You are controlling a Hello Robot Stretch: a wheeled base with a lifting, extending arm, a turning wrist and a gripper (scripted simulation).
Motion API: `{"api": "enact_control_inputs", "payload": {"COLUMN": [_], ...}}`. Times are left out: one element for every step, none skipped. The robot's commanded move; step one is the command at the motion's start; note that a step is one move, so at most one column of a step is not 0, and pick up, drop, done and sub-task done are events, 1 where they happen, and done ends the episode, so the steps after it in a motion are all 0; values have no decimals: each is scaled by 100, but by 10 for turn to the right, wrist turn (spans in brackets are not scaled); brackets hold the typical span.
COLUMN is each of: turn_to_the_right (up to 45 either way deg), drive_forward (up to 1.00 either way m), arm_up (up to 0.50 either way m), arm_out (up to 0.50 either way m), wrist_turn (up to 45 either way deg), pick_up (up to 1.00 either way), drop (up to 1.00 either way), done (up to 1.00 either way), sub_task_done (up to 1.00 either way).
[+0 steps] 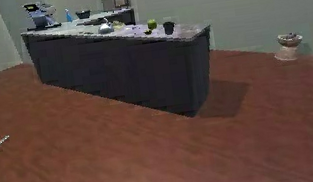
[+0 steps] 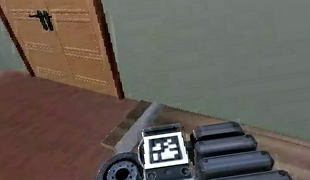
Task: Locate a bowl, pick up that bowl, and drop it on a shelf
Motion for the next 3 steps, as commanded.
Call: {"api": "enact_control_inputs", "payload": {"turn_to_the_right": [-390, 450, 450], "drive_forward": [0, 0, 0], "arm_up": [0, 0, 0], "arm_out": [0, 0, 0], "wrist_turn": [0, 0, 0], "pick_up": [0, 0, 0], "drop": [0, 0, 0], "done": [0, 0, 0], "sub_task_done": [0, 0, 0]}}
